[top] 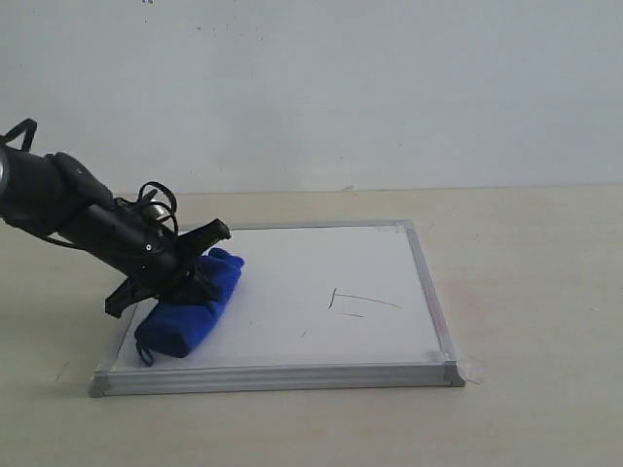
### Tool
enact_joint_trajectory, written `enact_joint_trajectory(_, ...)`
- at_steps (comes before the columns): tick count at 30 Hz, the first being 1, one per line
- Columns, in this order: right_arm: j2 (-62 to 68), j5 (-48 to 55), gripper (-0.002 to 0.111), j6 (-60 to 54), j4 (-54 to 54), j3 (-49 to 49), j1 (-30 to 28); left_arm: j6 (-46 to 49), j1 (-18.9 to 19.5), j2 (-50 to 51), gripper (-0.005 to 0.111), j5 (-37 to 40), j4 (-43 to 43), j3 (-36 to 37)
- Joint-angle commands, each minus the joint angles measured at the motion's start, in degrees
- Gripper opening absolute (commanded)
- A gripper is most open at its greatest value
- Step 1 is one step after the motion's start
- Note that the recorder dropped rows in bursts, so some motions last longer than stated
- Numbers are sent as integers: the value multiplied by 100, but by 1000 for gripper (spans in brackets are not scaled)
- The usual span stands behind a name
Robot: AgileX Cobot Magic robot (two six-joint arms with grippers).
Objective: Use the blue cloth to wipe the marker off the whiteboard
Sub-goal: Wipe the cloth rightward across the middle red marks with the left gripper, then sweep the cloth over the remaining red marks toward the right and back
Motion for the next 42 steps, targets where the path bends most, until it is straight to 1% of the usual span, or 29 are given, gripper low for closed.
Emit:
enact_joint_trajectory(1, -25, -32, 1, -18, -13, 1, 16, 870, -554, 334, 4, -279, -1006, 233)
enact_joint_trajectory(5, -25, -32, 1, -18, -13, 1, 16, 1755, -1293, 460, 4, -556, -2708, 233)
enact_joint_trajectory(7, -25, -32, 1, -18, -13, 1, 16, 2151, -1645, 532, 4, -654, -3346, 165)
enact_joint_trajectory(10, -25, -32, 1, -18, -13, 1, 16, 2761, -1998, 676, 4, -656, -3927, 4)
enact_joint_trajectory(12, -25, -32, 1, -18, -13, 1, 16, 3125, -2094, 754, 4, -678, -3860, -115)
enact_joint_trajectory(14, -25, -32, 1, -18, -13, 1, 16, 3163, -2095, 779, 4, -683, -3746, -167)
enact_joint_trajectory(16, -25, -32, 1, -18, -13, 1, 16, 3163, -1967, 779, 4, -718, -3673, -167)
enact_joint_trajectory(18, -25, -32, 1, -18, -13, 1, 16, 3163, -1773, 779, 4, -706, -3564, -177)
enact_joint_trajectory(21, -25, -32, 1, -18, -13, 1, 16, 3041, -1375, 779, 4, -554, -3206, -177)
enact_joint_trajectory(23, -25, -32, 1, -18, -13, 1, 16, 2478, -1063, 725, 4, -44, -3093, -177)
enact_joint_trajectory(25, -25, -32, 1, -18, -13, 1, 16, 2440, -858, 633, 4, 290, -3125, -177)
enact_joint_trajectory(28, -25, -32, 1, -18, -13, 1, 16, 2560, -613, 395, 4, 76, -2847, -177)
enact_joint_trajectory(32, -25, -32, 1, -18, -13, 1, 16, 2201, -349, 198, 4, -303, -2460, -177)
enact_joint_trajectory(34, -25, -32, 1, -18, -13, 1, 16, 2119, -335, 163, 4, -401, -2349, -177)
enact_joint_trajectory(36, -25, -32, 1, -18, -13, 1, 16, 2119, -458, 154, 4, -476, -2150, -177)
enact_joint_trajectory(39, -25, -32, 1, -18, -13, 1, 16, 2119, -783, 154, 4, -803, -1728, -177)
enact_joint_trajectory(42, -25, -32, 1, -18, -13, 1, 16, 2119, -1139, 189, 4, -1144, -1603, -177)
